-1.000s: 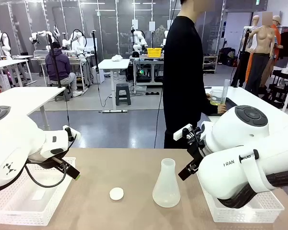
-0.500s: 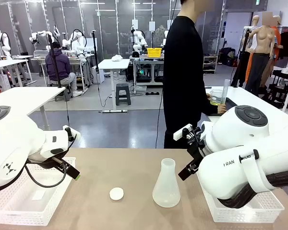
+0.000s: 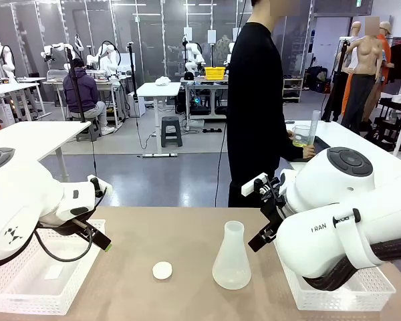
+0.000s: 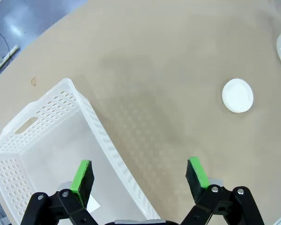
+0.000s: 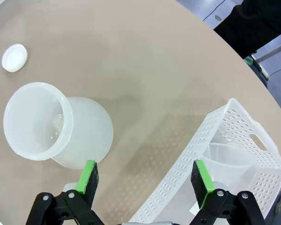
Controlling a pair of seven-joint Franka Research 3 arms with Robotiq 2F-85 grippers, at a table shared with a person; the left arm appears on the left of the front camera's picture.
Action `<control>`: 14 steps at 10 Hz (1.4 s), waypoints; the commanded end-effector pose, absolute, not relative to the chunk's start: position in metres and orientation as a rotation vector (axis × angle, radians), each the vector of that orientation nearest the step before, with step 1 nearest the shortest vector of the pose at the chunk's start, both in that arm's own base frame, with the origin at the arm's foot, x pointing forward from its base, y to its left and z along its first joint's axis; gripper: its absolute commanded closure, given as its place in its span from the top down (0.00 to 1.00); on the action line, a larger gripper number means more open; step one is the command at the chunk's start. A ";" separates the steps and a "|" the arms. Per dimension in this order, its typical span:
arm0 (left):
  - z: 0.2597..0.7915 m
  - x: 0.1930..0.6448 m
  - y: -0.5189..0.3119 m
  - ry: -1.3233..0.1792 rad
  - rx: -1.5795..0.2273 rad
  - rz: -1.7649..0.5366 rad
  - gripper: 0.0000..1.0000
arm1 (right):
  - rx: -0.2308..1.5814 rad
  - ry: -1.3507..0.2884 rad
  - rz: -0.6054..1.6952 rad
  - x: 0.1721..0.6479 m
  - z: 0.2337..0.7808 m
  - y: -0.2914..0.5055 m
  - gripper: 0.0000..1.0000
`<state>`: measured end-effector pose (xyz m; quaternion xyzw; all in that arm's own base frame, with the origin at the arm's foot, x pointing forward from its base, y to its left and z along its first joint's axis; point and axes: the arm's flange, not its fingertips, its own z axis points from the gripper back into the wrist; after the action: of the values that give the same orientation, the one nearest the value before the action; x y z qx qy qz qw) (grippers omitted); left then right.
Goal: Prepare the solutions needed for the experiment.
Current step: Pick up the Plastic Funnel and insert it into the Big flask.
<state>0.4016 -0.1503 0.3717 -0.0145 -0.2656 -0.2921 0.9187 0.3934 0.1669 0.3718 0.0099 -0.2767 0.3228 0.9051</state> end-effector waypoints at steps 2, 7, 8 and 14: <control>0.372 0.402 -0.150 -0.546 -0.030 -0.600 1.00 | 0.022 -0.572 0.665 0.393 0.372 0.167 1.00; 0.410 0.392 -0.145 -0.592 -0.190 -0.597 1.00 | 0.228 -0.605 0.595 0.386 0.400 0.149 1.00; 0.422 0.391 -0.142 -0.574 -0.189 -0.576 1.00 | 0.274 -0.578 0.580 0.381 0.415 0.138 1.00; 0.444 0.395 -0.121 -0.499 -0.461 -0.483 1.00 | 0.599 -0.568 0.437 0.376 0.458 0.106 1.00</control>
<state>0.4001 -0.1099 0.4482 -0.2502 -0.2420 -0.2318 0.9083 0.3821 0.0889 0.4592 0.3255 -0.2659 0.1830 0.8887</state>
